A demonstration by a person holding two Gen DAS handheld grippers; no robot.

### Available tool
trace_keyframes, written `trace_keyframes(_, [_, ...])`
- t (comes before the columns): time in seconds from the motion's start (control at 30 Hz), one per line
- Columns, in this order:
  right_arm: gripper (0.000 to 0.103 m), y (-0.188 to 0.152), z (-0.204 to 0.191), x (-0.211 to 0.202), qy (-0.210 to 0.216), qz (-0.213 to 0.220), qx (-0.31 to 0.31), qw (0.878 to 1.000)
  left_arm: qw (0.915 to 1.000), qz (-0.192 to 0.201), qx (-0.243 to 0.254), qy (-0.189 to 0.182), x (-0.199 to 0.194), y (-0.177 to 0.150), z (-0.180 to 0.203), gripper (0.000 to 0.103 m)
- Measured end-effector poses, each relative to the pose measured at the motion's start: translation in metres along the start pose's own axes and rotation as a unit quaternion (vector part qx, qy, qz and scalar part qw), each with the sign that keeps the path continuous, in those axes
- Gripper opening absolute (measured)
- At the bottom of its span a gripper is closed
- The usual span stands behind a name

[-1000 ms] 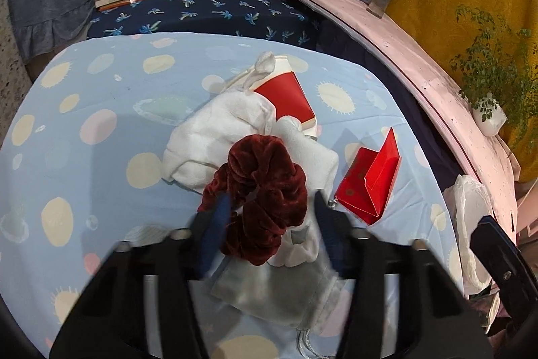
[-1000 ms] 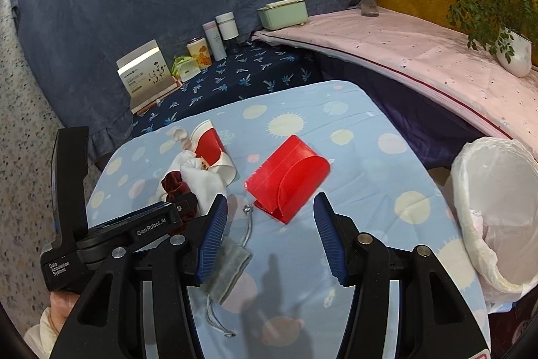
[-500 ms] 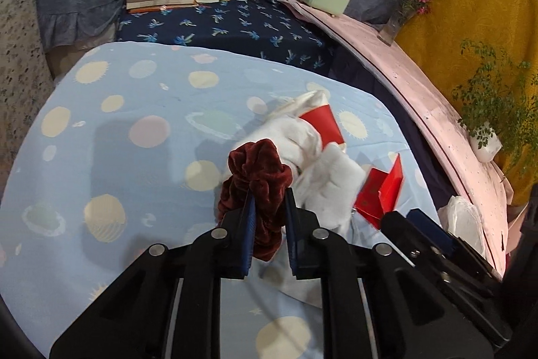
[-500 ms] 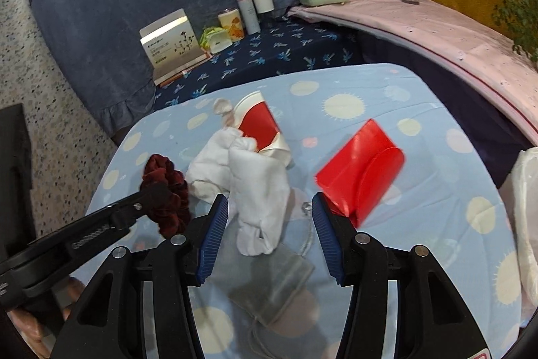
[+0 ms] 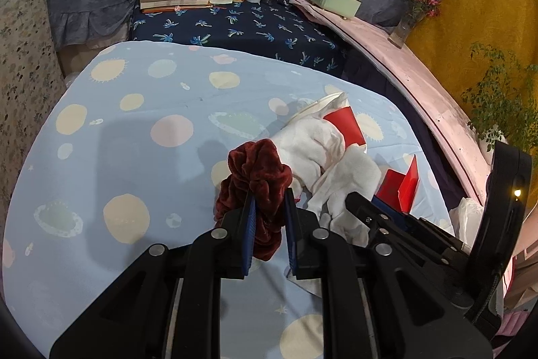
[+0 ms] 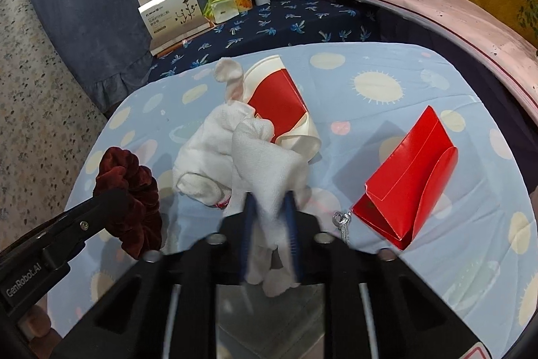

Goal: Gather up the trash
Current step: 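Grasp the dark red scrunchie with the left gripper while the right grasps a white glove, then carry scrunchie and glove over the wastebasket and open both grippers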

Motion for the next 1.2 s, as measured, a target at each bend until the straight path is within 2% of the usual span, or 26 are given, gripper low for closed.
trace_keyframes(0.1, [0.009,0.004,0.002,-0.016,0.009,0.021,0.007,1.0,1.0,0.0,0.003,0.001,-0.002,-0.001,0.003,0.015])
trace_keyframes(0.27, [0.009,0.021,0.016,-0.068,0.014,0.078,0.026,0.997,0.9999,0.005,0.012,-0.008,-0.009,-0.002,0.022,0.015])
trace_keyframes(0.43, [0.009,0.03,0.046,-0.119,0.002,0.126,0.049,0.991,0.9989,0.011,0.039,-0.026,-0.02,-0.005,0.062,0.015])
trace_keyframes(0.7, [0.009,0.023,0.107,-0.179,-0.041,0.166,0.079,0.982,0.9936,0.018,0.093,-0.061,-0.036,-0.015,0.141,0.015])
trace_keyframes(0.93, [0.009,0.001,0.177,-0.223,-0.071,0.19,0.132,0.97,0.9838,0.011,0.155,-0.09,-0.042,-0.04,0.219,0.015])
trace_keyframes(1.2, [0.009,-0.031,0.246,-0.255,-0.106,0.202,0.182,0.956,0.97,-0.01,0.21,-0.122,-0.035,-0.072,0.297,0.016])
Point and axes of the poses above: each gripper's, at about its wrist camera, not at the fingertips, and x roughly the way its jaws point, z to its right, y to its top, the point moved 9 cm from there along x, roughly the way its jaws point, and after that the axes turned 3 degrees about -y, right-handed, at the moved point
